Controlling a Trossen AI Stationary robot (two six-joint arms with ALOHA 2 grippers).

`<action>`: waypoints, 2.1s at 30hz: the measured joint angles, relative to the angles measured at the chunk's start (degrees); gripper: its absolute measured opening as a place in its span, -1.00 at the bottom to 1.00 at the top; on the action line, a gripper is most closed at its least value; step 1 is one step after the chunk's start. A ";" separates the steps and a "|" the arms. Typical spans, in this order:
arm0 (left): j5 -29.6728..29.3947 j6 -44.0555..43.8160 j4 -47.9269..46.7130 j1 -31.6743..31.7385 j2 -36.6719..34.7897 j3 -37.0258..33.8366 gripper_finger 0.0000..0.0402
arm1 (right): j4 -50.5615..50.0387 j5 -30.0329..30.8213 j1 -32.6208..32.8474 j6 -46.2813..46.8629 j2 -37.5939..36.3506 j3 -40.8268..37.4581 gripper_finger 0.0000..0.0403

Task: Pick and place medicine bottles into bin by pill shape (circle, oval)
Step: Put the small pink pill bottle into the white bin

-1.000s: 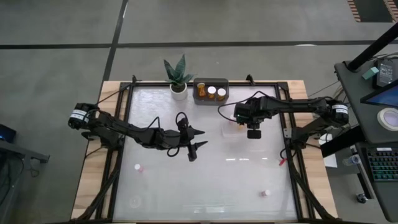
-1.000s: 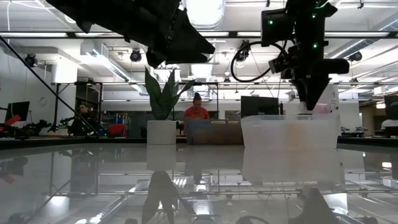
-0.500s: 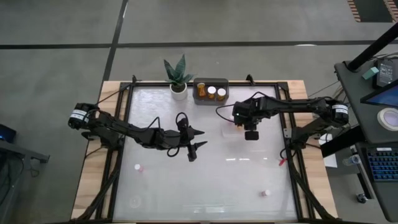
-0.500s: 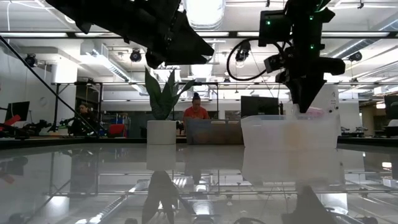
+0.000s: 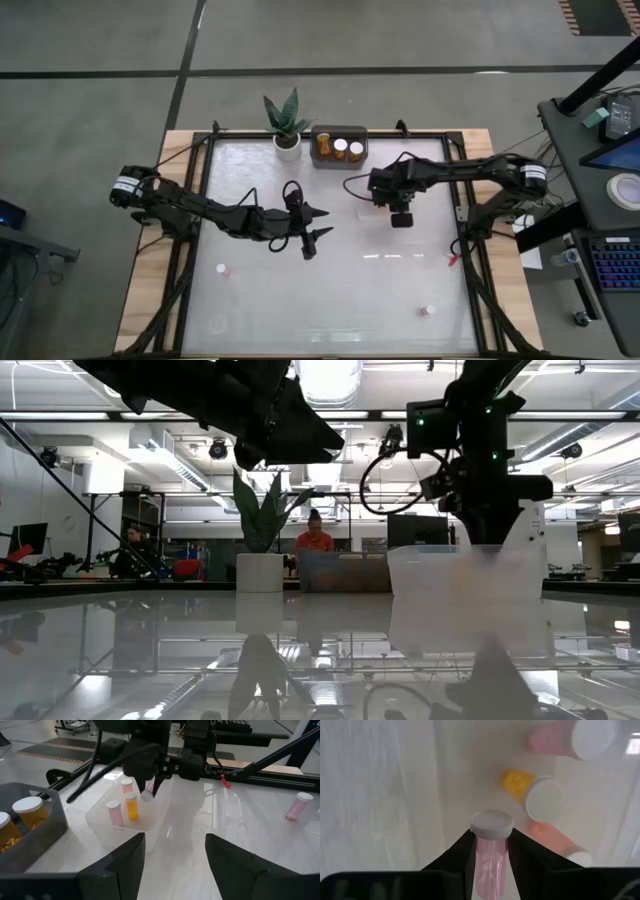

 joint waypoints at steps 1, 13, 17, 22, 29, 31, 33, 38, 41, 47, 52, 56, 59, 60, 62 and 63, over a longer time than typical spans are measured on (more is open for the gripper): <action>0.00 0.00 0.00 0.00 0.00 0.00 -0.04 | 0.06 0.00 0.00 -0.17 0.40 0.00 -0.53; 0.00 0.01 0.00 0.00 0.00 -0.02 -0.04 | 0.25 0.04 0.00 -1.23 4.14 0.00 -0.42; 0.00 0.01 0.00 0.00 0.00 -0.02 -0.04 | 0.56 0.15 -0.02 -0.99 4.19 0.00 -0.25; 0.00 0.02 0.00 0.00 0.00 -0.02 -0.04 | 0.54 0.66 -0.02 -0.77 3.22 0.04 -0.07; 0.00 0.01 0.00 0.00 0.00 -0.04 -0.04 | -1.13 0.72 0.92 3.87 -1.30 1.29 0.02; 0.02 0.01 0.00 0.00 0.00 -0.04 -0.04 | -1.21 0.69 1.79 6.64 -3.61 1.29 0.02; 0.02 0.01 0.00 -0.02 0.00 -0.04 -0.04 | -1.34 0.73 3.01 9.75 -6.23 1.28 0.02; 0.04 -0.06 0.00 -0.07 0.00 -0.04 -0.04 | 1.20 0.68 7.63 17.62 -13.02 0.45 -0.01; 0.07 -0.08 0.00 -0.09 0.00 -0.03 -0.04 | 5.90 0.71 11.11 21.74 -16.73 -1.00 -0.05; 0.27 -0.12 0.08 -0.45 0.00 0.55 -0.04 | 20.44 0.77 17.49 25.15 -22.47 -6.26 -0.12; 0.28 -0.14 0.05 -0.48 0.00 0.55 -0.04 | 34.56 3.15 21.22 23.96 -25.19 -12.27 -0.13; 0.28 -0.21 0.02 -0.46 0.00 0.55 -0.04 | 47.03 4.79 23.26 22.56 -25.96 -18.03 -0.13; 0.28 -0.21 0.00 -0.46 0.00 0.55 -0.04 | 56.46 5.20 24.24 21.20 -25.81 -22.52 -0.13; 0.28 -0.21 -0.01 -0.46 0.00 0.55 -0.04 | 59.51 5.20 24.39 20.86 -25.71 -23.86 -0.13; 0.28 -0.21 -0.23 -0.46 0.00 0.55 -0.04 | 65.04 5.22 24.62 20.53 -25.70 -26.75 -0.14; 0.29 -0.24 -0.47 -0.46 0.00 0.55 -0.04 | 67.76 5.25 24.63 20.43 -25.70 -28.11 -0.14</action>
